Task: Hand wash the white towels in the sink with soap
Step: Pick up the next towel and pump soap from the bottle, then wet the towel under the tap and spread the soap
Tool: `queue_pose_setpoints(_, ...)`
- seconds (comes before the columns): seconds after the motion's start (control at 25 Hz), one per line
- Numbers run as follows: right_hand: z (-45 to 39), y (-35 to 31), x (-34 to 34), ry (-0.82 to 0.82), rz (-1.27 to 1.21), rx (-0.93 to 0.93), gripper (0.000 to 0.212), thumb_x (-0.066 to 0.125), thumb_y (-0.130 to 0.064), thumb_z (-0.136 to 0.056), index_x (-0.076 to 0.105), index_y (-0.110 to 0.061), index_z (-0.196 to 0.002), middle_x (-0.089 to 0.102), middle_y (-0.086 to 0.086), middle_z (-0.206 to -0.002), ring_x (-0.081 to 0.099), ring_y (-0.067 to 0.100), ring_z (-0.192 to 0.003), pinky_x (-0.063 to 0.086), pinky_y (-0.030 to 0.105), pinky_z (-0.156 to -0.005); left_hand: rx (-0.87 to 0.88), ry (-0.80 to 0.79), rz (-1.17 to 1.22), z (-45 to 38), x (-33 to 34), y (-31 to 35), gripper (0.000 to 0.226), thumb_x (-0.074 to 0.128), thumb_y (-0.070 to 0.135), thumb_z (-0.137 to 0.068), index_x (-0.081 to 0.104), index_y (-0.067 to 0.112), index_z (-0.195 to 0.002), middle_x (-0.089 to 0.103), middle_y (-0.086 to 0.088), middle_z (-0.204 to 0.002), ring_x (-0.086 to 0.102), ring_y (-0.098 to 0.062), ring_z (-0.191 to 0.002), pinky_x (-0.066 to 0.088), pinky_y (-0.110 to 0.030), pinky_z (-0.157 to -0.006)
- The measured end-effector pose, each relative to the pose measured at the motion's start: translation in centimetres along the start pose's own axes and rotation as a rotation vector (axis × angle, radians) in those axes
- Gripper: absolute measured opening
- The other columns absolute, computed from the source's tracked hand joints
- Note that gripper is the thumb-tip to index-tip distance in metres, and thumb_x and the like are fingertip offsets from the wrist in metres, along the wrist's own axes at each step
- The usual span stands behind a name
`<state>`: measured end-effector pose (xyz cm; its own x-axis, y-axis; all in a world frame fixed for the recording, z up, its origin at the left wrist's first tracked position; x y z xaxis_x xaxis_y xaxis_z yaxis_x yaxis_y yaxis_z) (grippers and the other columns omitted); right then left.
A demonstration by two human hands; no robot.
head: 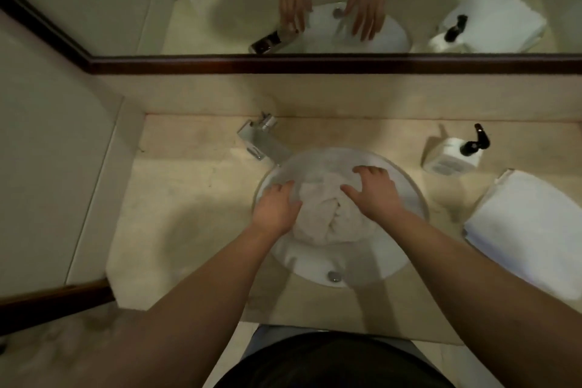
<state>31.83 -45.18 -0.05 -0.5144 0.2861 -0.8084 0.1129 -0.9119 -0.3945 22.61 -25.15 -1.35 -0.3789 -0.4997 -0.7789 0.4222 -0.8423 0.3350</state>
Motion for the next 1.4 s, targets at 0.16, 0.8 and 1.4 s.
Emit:
queue_pose_setpoints(0.16, -3.3, -7.2, 0.4, 0.041, -0.08, -0.05, 0.049, 0.053, -0.046, -0.097, 0.053, -0.015, -0.135, 0.056, 0.009, -0.136, 0.046, 0.029, -0.128, 0.041, 0.039, -0.099, -0.068, 0.067, 0.007, -0.1, -2.9, -5.3, 0.055, 0.049, 0.037, -0.099, 0.039, 0.015, -0.148, 0.048, -0.018, -0.139, 0.046, -0.037, -0.125, 0.04, -0.041, -0.103)
queue_pose_setpoints(0.8, -15.5, -20.3, -0.1, 0.252, 0.061, 0.044, 0.066, 0.048, -0.069, -0.089, 0.064, -0.005, -0.078, 0.059, 0.012, -0.072, 0.057, 0.032, -0.069, 0.035, 0.032, -0.058, -0.091, 0.097, 0.045, -5.7, -6.8, -12.9, 0.048, 0.048, 0.037, -0.099, 0.042, 0.017, -0.142, 0.051, -0.012, -0.134, 0.044, -0.032, -0.127, 0.038, -0.042, -0.104)
queue_pose_setpoints(1.4, -13.9, -15.4, -0.2, 0.214, -0.126, 0.144, 0.055, 0.051, -0.056, -0.094, 0.063, -0.005, -0.077, 0.06, 0.014, -0.073, 0.057, 0.033, -0.07, 0.04, 0.033, -0.062, -0.015, 0.017, 0.071, -6.3, -4.6, -10.5, 0.045, 0.047, 0.036, -0.101, 0.045, 0.015, -0.14, 0.051, -0.011, -0.137, 0.043, -0.03, -0.128, 0.037, -0.039, -0.104)
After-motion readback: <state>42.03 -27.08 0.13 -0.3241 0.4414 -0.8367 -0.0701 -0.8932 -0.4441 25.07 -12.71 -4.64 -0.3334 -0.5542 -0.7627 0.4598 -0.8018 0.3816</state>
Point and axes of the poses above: each hand's wrist, its own z-axis away from the middle knuckle, its own x-axis out of the palm, y = z × x, the point moved 6 cm from there along -z, towards the middle knuckle
